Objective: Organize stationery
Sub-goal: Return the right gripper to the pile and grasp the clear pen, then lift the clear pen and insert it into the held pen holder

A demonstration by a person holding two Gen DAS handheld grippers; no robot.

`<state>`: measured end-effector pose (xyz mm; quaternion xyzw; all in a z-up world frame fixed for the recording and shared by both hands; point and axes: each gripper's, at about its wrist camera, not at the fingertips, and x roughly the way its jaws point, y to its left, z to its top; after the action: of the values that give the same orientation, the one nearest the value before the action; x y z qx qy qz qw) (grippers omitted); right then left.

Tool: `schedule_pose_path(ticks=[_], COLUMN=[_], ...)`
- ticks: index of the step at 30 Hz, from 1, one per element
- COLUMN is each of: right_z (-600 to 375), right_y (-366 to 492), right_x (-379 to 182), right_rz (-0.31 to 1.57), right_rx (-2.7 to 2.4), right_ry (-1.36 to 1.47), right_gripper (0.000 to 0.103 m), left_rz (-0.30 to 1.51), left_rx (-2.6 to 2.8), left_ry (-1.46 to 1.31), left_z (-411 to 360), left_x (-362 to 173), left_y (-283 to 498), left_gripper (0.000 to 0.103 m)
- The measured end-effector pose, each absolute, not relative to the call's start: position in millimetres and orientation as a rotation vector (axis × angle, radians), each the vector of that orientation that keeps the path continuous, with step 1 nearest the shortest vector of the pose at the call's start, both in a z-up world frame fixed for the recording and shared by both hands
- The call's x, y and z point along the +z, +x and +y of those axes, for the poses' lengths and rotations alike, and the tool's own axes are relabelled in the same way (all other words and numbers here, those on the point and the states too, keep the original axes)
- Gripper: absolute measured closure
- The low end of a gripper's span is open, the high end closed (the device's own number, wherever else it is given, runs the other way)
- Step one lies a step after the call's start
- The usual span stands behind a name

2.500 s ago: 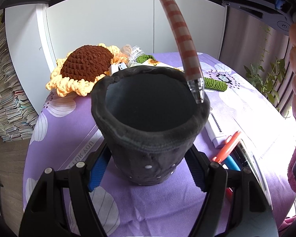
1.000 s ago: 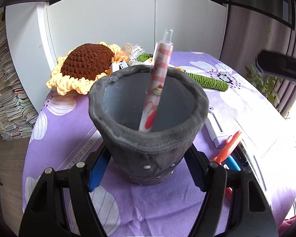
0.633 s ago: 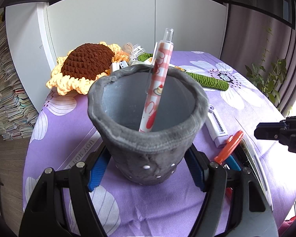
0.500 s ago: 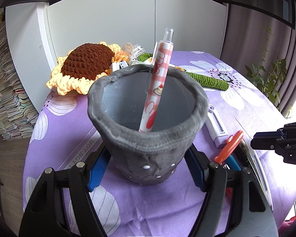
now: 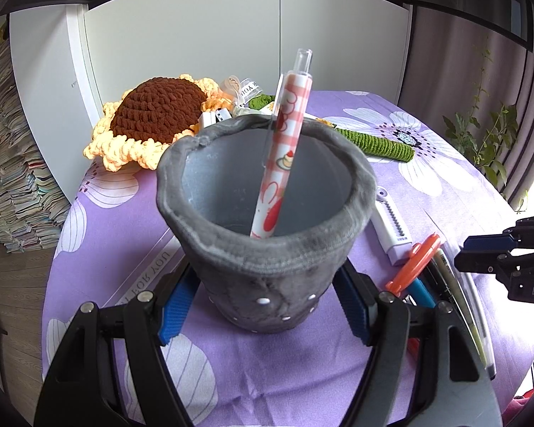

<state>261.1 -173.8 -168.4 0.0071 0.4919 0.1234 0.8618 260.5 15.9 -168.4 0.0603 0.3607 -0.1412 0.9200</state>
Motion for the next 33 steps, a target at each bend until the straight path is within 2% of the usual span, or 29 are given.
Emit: schedule_pose_path(ticks=[6,14,20,23,24,33], right_z=[-189.8,-191.1,-174.6,-167.3,-168.8,-184.0], right_y=[265.6,277.2,286.2,283.6,283.5,263.4], right_x=[-164.8,-169.1,-167.7,-167.9,-166.9,-103.5], right_rz=[1.015,1.064,1.071,1.065,1.068,0.837], right_rx=[0.156,0.166,0.128,0.153,0.17,0.275], right_ry=[-0.018,0.102,-0.015,-0.053,-0.033,0.098], right_gripper=[0.08,0.08,0.08,0.09,0.09,0.09], left_rz=[0.747,0.748,0.748,0.748,0.748,0.748], left_rx=[-0.291,-0.291,-0.291,-0.291,-0.291,-0.291], left_ry=[0.123,0.123,0.124,0.124,0.124,0.124], left_z=[17.0,16.7,18.2,17.7,17.6,17.4], left_x=[-169.6,-169.5,-170.7,-170.5,-170.5,-170.5], left_y=[262.0,262.0,263.2,263.1,263.1,263.1], left_gripper=[0.031,0.031,0.031,0.031,0.031,0.031])
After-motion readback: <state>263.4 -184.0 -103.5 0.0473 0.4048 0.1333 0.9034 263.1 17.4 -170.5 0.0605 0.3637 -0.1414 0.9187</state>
